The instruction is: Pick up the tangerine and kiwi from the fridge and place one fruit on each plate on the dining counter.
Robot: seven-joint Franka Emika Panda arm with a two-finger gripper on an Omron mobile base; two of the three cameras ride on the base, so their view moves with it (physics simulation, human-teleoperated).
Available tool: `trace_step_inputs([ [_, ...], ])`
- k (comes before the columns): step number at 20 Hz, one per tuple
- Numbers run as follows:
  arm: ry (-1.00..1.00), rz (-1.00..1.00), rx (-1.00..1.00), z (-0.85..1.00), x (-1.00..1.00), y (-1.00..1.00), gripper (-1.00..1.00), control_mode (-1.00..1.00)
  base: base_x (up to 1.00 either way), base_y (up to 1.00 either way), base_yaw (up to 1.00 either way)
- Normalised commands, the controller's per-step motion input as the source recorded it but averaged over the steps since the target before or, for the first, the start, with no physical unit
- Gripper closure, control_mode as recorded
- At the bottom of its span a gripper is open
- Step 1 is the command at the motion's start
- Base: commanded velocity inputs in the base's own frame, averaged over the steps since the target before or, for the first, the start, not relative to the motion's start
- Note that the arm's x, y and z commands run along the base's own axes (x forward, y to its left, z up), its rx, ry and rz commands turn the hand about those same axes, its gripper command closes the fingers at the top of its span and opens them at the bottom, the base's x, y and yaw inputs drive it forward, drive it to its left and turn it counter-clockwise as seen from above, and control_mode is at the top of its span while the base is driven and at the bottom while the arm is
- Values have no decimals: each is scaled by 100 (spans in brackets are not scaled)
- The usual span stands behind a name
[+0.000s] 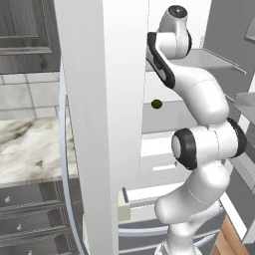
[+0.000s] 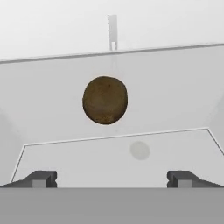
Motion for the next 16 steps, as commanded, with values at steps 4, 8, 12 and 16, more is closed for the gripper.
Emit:
trace_step_inputs([
  [4,1,0,0,0,35,1,-100,-100,0,0,0],
  [8,-6,0,0,-3,0,0,-100,-100,0,0,0],
  [12,-3,0,0,-19,12,0,-100,-100,0,0,0],
  [16,0,0,0,-34,2,0,-100,-100,0,0,0],
])
